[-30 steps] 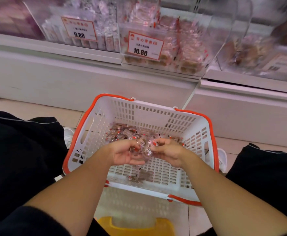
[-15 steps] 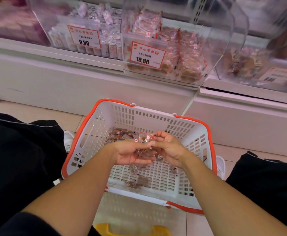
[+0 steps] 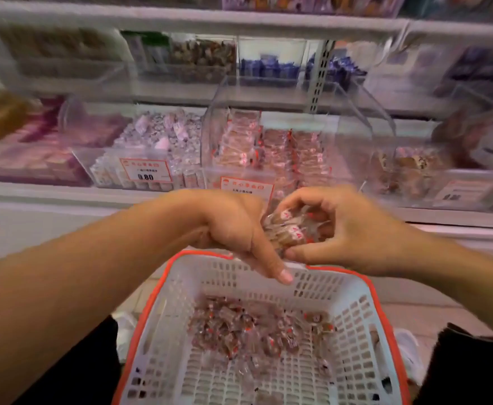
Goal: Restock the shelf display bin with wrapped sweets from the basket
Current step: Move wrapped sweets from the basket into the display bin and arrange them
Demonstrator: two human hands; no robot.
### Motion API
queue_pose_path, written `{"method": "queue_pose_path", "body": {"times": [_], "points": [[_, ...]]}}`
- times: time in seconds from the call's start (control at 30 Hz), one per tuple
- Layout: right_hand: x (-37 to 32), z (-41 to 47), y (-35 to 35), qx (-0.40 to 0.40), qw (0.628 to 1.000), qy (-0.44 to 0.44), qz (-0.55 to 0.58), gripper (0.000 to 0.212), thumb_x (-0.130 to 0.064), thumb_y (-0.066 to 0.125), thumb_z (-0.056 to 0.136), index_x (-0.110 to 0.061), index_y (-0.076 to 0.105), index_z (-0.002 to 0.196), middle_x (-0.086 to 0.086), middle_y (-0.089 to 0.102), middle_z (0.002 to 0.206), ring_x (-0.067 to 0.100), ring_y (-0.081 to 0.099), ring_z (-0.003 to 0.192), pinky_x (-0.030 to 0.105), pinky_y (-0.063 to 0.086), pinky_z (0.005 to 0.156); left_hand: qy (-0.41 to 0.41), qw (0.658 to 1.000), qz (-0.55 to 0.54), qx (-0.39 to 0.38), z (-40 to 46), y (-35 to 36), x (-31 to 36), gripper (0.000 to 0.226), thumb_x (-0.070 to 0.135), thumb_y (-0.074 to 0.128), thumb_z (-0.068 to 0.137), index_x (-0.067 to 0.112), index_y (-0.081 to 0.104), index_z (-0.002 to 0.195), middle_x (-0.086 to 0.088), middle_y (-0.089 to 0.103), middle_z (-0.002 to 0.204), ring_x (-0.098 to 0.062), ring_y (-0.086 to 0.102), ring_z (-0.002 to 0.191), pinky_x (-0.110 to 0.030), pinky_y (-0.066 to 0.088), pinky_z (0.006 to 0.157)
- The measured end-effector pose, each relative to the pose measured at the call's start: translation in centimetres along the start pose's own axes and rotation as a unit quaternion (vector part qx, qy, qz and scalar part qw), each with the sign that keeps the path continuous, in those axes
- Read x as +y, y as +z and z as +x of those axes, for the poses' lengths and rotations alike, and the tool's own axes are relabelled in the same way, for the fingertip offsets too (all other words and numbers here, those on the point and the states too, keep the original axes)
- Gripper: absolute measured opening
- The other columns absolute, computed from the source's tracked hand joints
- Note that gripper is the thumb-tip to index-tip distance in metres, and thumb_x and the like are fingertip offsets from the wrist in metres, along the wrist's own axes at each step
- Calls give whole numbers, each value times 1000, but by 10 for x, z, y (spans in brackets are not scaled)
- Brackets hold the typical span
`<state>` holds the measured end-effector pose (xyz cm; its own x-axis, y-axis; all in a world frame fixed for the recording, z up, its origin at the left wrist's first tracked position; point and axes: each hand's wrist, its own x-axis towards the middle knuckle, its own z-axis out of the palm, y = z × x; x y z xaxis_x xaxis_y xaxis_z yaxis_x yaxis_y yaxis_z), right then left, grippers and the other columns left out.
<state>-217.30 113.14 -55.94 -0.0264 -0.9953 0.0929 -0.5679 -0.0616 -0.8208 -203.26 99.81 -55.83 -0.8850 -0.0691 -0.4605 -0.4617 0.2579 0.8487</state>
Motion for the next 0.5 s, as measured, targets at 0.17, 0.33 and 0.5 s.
{"method": "queue_pose_path", "body": {"times": [0.17,0.33,0.5], "points": [[-11,42,-61,88,990,-2,113,49,-27,92,56,-23,71,100,3,77,92,21,75,84,33,62,72,100,973,71,194,-19,-76,64,50,51,86,57,21,70,93,2,75,86,-12,72,79,-25,61,69],[4,85,-88,74,995,62,-11,47,-34,88,52,-37,71,96,-9,76,82,9,73,71,27,58,67,134,865,401,270,-2,-125,56,19,44,81,68,30,72,76,21,69,72,6,65,68,-16,52,60],[18,98,-87,5,987,69,-143,47,-60,74,50,-49,67,94,-17,72,75,2,62,52,24,53,50,35,828,537,161,25,-145,50,42,71,70,54,32,68,69,19,64,62,6,59,63,-20,47,58]]}}
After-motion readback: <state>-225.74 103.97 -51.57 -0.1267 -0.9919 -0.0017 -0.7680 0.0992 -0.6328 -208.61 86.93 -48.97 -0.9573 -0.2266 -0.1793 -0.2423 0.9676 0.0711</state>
